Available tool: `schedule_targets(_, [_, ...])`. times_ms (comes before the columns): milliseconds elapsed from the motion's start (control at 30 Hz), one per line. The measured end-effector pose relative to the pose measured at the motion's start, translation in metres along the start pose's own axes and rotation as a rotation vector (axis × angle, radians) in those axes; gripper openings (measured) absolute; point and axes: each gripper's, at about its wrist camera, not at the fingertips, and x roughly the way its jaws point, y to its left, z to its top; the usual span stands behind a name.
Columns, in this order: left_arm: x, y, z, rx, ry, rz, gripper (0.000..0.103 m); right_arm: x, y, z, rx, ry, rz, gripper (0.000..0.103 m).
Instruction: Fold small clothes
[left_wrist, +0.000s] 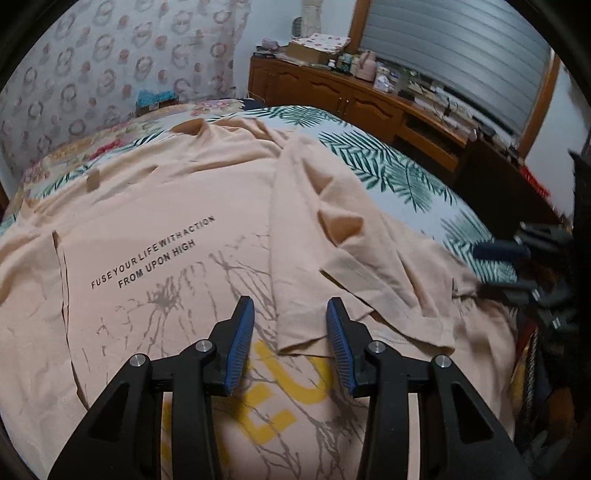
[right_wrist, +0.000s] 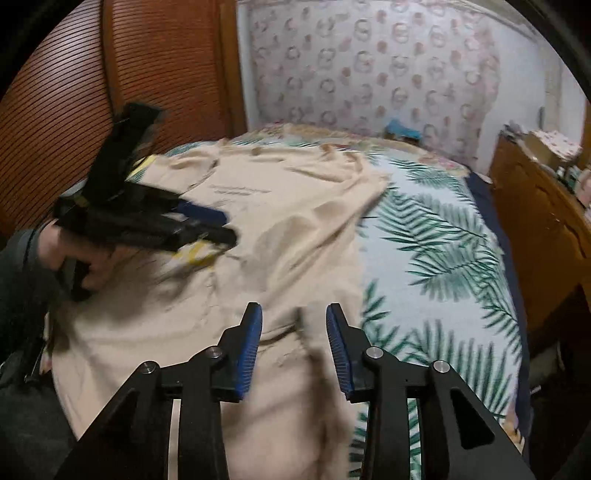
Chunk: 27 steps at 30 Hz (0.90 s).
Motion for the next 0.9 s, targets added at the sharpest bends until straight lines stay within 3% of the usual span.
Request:
schedule_targets(33, [0.0,-0.003,-0.001,0.018,0.002,0.008,0.037,0.004,-0.003,-0.004,0.009,0.008,-0.016,0.038])
schedule_targets(100, [0.0,-0.008,-0.002,0.048,0.005,0.022,0.01,0.012,-0.008,-0.008,0.024,0.03,-0.043,0.038])
schedule_targets(167, [-0.004,-0.009,-0.003,0.055,-0.001,0.022,0.004,0.021,-0.012,-0.014,0.036,0.055,-0.064,0.038])
schedule_targets(267, [-0.021,-0.002,-0.004,0.027,-0.063,0.056,0.004,0.023,-0.014,-0.018,0.056,0.048,-0.046,0.038])
schedule_targets(400, [-0.053,0.032,-0.009,-0.102,-0.148,0.066,0.004,0.022,-0.019,-0.021,0.067,0.034,-0.042,0.038])
schedule_targets(500, [-0.061,0.049,-0.015,-0.146,-0.154,0.107,0.004,0.023,-0.022,-0.021,0.071,0.031,-0.039,0.038])
schedule_targets(667, [-0.064,0.056,-0.022,-0.136,-0.15,0.148,0.004,0.016,-0.023,-0.022,0.075,0.038,-0.037,0.038])
schedule_targets(767, [-0.071,0.058,-0.023,-0.124,-0.169,0.141,0.006,0.015,-0.026,-0.017,0.074,0.039,-0.033,0.038])
schedule_targets(867, [-0.082,0.062,-0.023,-0.101,-0.19,0.158,0.029,0.014,-0.03,-0.008,0.079,0.018,-0.03,0.038])
schedule_targets(900, [-0.084,0.065,-0.022,-0.097,-0.197,0.169,0.042,0.014,-0.032,-0.003,0.082,0.009,-0.028,0.038])
